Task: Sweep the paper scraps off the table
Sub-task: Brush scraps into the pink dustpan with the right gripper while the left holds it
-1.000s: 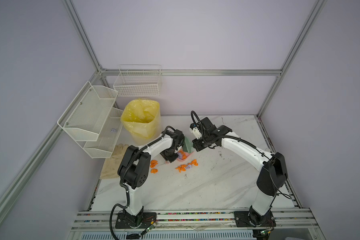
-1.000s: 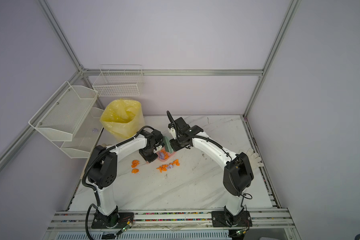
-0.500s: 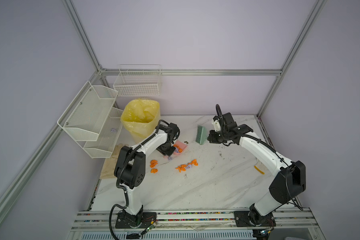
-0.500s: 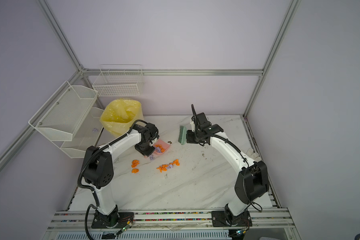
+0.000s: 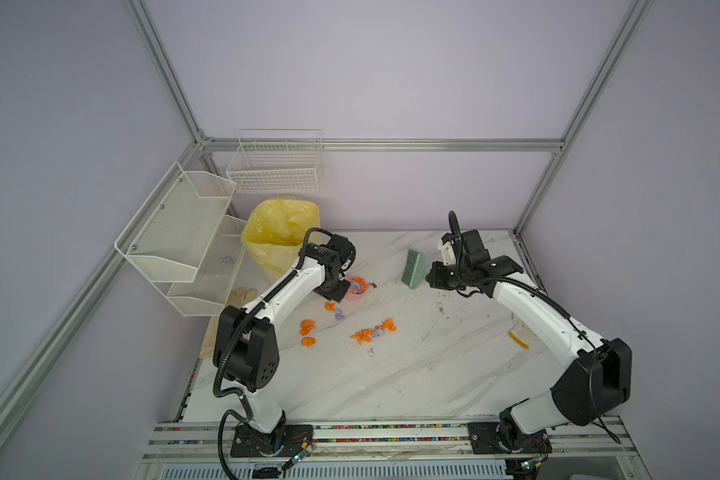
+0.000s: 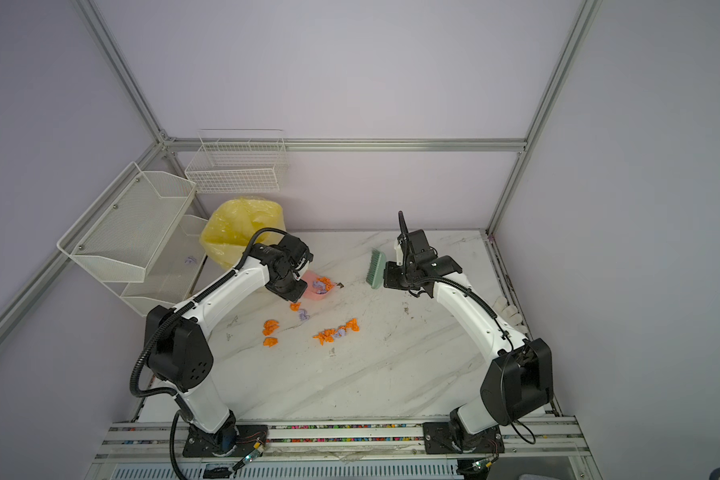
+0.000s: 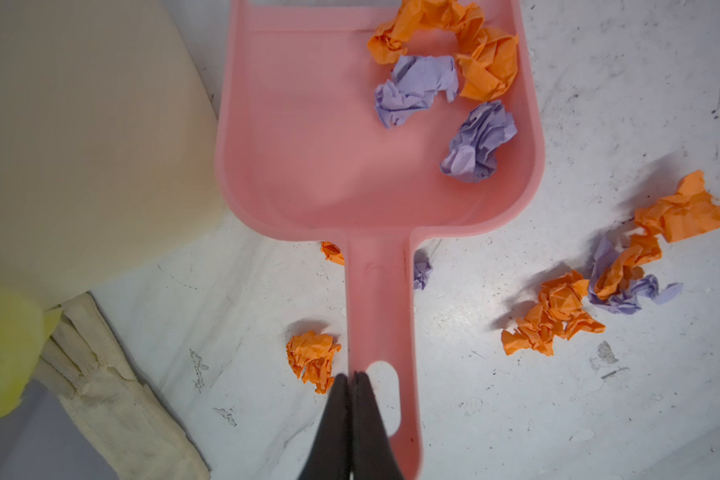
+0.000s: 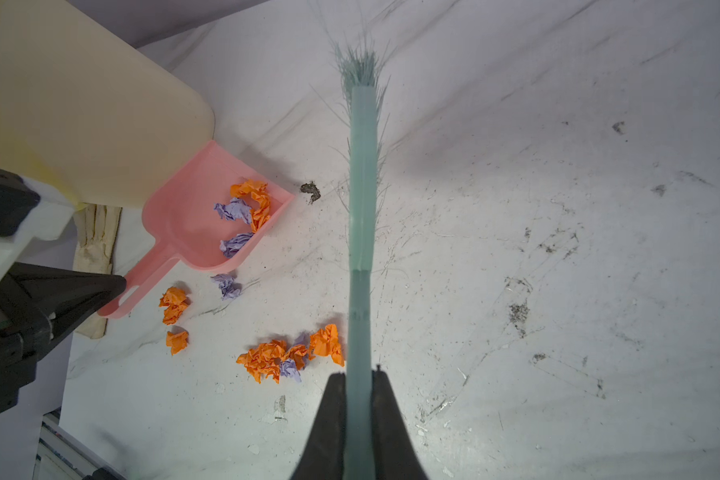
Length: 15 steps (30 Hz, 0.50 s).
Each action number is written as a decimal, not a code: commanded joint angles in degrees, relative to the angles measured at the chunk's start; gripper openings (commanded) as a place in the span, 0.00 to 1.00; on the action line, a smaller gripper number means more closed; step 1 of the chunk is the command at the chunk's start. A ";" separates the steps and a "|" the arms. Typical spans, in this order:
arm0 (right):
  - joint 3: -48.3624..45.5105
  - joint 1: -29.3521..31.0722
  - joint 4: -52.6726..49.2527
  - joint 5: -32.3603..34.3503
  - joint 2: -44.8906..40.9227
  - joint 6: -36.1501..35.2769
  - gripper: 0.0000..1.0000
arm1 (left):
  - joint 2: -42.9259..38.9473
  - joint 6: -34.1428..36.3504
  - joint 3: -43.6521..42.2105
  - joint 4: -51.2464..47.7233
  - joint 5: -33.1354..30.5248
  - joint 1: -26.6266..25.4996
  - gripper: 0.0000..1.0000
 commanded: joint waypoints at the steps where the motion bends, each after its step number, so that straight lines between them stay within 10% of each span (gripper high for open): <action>1: -0.67 -0.21 1.75 1.29 -2.27 0.36 0.00 | -3.09 -0.91 -0.54 4.59 2.46 -0.07 0.00; 15: 7.92 -0.16 4.52 3.85 7.28 -2.05 0.00 | -2.00 -0.53 -5.29 7.77 2.69 -0.07 0.00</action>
